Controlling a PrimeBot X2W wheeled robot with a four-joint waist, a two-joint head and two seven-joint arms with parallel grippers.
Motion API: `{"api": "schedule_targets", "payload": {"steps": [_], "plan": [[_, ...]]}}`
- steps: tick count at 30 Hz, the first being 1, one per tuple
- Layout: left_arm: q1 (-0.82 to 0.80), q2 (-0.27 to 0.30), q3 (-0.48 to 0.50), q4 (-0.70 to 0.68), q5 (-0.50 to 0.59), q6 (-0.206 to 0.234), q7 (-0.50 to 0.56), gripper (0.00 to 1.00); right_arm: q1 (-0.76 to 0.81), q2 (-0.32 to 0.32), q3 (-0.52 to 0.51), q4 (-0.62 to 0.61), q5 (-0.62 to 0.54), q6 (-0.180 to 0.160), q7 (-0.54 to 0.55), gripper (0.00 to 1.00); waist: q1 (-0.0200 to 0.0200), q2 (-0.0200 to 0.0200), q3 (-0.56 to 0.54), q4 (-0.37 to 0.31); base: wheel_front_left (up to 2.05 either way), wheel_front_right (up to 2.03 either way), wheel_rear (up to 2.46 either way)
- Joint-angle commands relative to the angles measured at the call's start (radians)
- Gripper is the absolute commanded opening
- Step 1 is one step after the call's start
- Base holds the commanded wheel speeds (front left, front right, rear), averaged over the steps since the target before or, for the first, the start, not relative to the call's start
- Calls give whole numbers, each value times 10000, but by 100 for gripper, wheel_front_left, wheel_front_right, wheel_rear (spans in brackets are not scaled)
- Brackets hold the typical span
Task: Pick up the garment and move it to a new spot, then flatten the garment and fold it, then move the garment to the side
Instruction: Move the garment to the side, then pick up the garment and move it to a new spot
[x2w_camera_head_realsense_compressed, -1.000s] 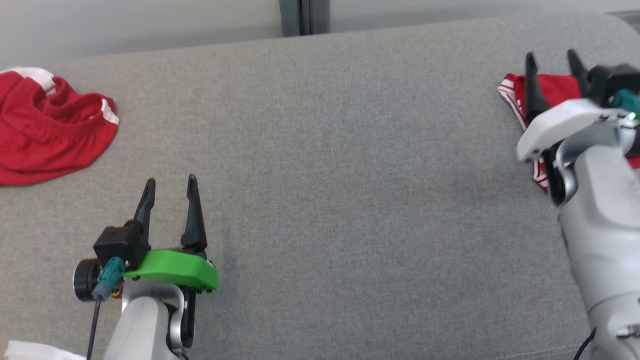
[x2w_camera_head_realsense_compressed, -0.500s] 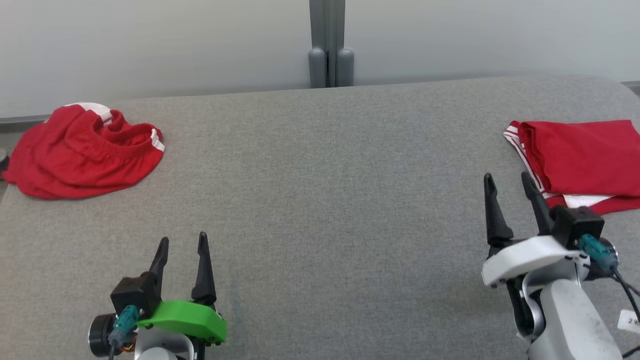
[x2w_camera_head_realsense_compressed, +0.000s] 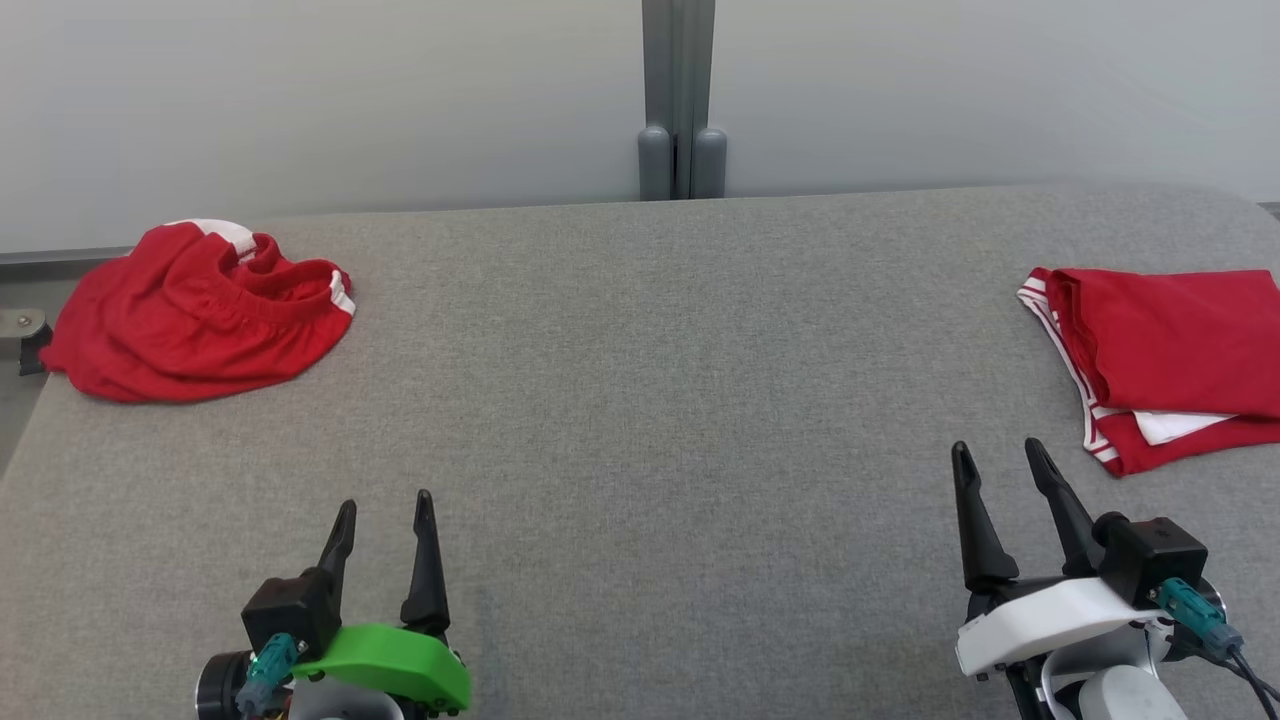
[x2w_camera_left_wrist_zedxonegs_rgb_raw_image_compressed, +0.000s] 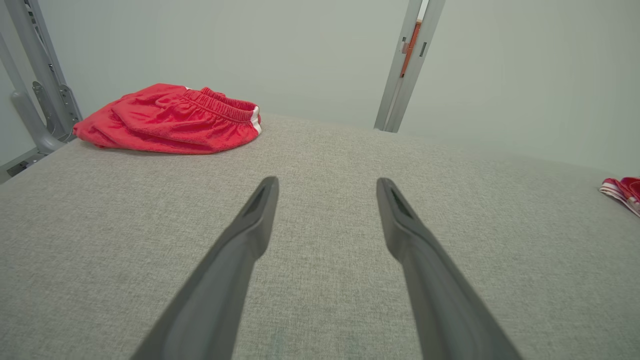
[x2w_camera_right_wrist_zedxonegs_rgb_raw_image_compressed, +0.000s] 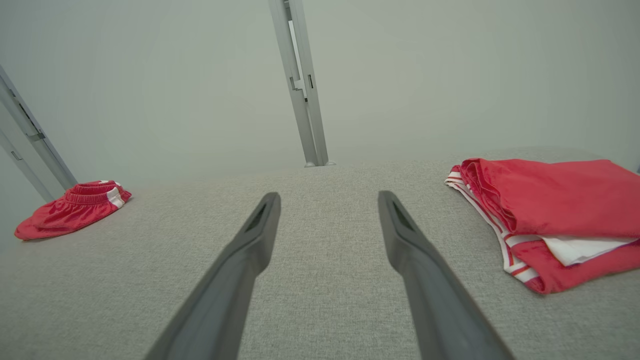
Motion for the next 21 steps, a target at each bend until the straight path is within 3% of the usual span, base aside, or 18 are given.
{"api": "schedule_targets", "payload": {"steps": [1, 15, 21], "plan": [[108, 13, -21, -46, -40, 18, -5, 100, 99, -16, 31, -62, 83, -6, 36, 100, 0, 0, -7, -20, 0, 0, 0], [172, 13, -111, -14, -74, -11, -5, 100, 249, -13, 88, -82, 88, -6, 51, 100, 0, 0, -91, 71, 0, 0, 0], [55, 17, -188, -27, -99, -2, -3, 100, 375, -13, -10, -137, -44, -6, 60, 100, 0, 0, -84, 617, 0, 0, 0]]}}
